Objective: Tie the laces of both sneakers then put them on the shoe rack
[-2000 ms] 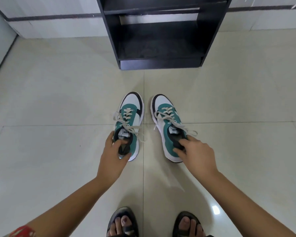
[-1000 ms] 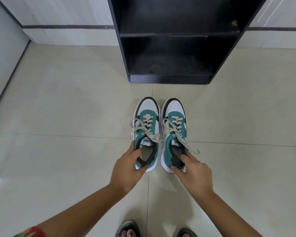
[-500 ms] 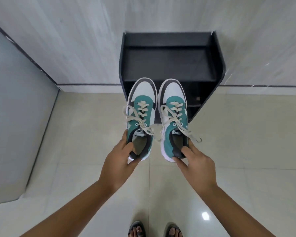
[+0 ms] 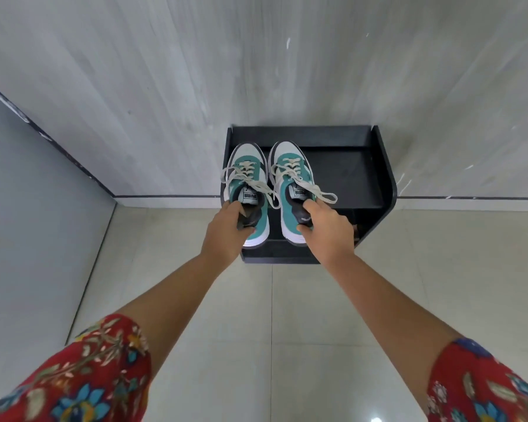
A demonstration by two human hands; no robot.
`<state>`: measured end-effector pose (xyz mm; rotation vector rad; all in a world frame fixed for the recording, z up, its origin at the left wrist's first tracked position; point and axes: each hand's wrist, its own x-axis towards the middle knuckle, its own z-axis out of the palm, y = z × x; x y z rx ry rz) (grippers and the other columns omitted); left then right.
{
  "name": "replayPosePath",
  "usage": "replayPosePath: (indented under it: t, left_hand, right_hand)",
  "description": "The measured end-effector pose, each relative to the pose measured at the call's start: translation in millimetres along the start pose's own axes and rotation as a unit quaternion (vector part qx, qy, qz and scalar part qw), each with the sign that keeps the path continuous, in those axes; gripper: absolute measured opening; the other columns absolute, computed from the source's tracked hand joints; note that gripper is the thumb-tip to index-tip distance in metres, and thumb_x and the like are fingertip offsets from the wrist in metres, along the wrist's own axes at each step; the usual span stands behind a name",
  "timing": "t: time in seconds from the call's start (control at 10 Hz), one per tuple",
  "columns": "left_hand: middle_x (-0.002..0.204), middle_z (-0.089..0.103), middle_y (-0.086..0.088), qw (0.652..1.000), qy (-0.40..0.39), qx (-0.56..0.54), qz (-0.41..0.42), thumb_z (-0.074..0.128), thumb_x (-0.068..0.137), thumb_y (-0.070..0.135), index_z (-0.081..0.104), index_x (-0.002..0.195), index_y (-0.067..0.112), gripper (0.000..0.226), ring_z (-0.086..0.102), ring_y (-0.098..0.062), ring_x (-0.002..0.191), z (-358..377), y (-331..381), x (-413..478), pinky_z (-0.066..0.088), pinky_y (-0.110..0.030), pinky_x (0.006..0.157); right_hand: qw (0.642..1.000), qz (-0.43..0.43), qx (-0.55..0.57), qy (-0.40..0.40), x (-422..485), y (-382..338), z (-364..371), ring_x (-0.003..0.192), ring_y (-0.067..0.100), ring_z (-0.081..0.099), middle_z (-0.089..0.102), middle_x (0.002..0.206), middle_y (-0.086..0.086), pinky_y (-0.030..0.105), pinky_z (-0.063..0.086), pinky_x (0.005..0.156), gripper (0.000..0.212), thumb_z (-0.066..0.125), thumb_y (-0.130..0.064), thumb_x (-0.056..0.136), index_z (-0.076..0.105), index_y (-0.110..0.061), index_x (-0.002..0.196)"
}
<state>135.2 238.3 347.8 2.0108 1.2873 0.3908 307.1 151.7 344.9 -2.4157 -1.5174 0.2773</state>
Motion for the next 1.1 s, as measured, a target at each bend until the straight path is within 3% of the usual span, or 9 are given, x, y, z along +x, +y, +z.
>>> replayPosePath:
  t: [0.2, 0.6, 0.8, 1.0, 1.1]
  left_hand:
    - [0.103, 0.056, -0.014, 0.999, -0.015, 0.031, -0.007, 0.07, 0.078, 0.01, 0.043, 0.086, 0.013, 0.028, 0.051, -0.026, 0.082, 12, -3, 34, 0.037, -0.026, 0.072]
    - [0.113, 0.053, -0.015, 0.998, -0.03, 0.038, -0.025, 0.071, 0.076, 0.01, 0.047, 0.097, 0.01, 0.031, 0.051, -0.025, 0.086, 17, -18, 48, 0.041, -0.028, 0.077]
    - [0.13, 0.052, -0.011, 0.999, -0.002, -0.036, -0.023, 0.079, 0.066, 0.016, 0.034, 0.13, 0.017, 0.079, 0.056, -0.028, 0.11, 0, 1, 33, 0.05, -0.041, 0.095]
    - [0.122, 0.058, -0.003, 0.995, 0.075, -0.037, -0.044, 0.062, 0.085, 0.017, 0.045, 0.122, 0.018, 0.04, 0.054, -0.017, 0.095, -76, 58, 11, 0.042, -0.028, 0.08]
    - [0.118, 0.061, 0.004, 0.992, 0.114, -0.052, 0.016, 0.06, 0.087, 0.019, 0.05, 0.116, 0.021, 0.031, 0.055, -0.013, 0.093, -127, 103, -2, 0.04, -0.025, 0.08]
  right_hand:
    - [1.0, 0.018, 0.022, 0.004, 32, -9, 12, 0.087, 0.035, 0.064, 0.067, 0.101, 0.009, 0.029, 0.039, 0.064, 0.025, 0.061, -0.024, 0.086, 0.054, -0.017, 0.109]
    - [0.999, 0.036, 0.018, -0.016, 36, -12, 23, 0.096, 0.033, 0.065, 0.061, 0.115, 0.01, 0.035, 0.051, 0.073, 0.036, 0.062, -0.023, 0.088, 0.051, -0.018, 0.121]
    - [0.996, 0.065, 0.055, -0.028, 25, -17, 1, 0.1, 0.033, 0.063, 0.06, 0.124, 0.007, 0.037, 0.049, 0.073, 0.05, 0.065, -0.028, 0.083, 0.044, -0.024, 0.128]
    - [0.988, 0.078, 0.135, 0.018, 11, -42, -95, 0.098, 0.025, 0.066, 0.072, 0.11, 0.0, 0.036, 0.055, 0.079, 0.026, 0.057, -0.036, 0.089, 0.06, -0.023, 0.111]
    - [0.973, 0.064, 0.203, 0.083, 7, -62, -164, 0.095, 0.019, 0.068, 0.073, 0.105, -0.004, 0.037, 0.056, 0.081, 0.021, 0.06, -0.033, 0.088, 0.063, -0.022, 0.106]
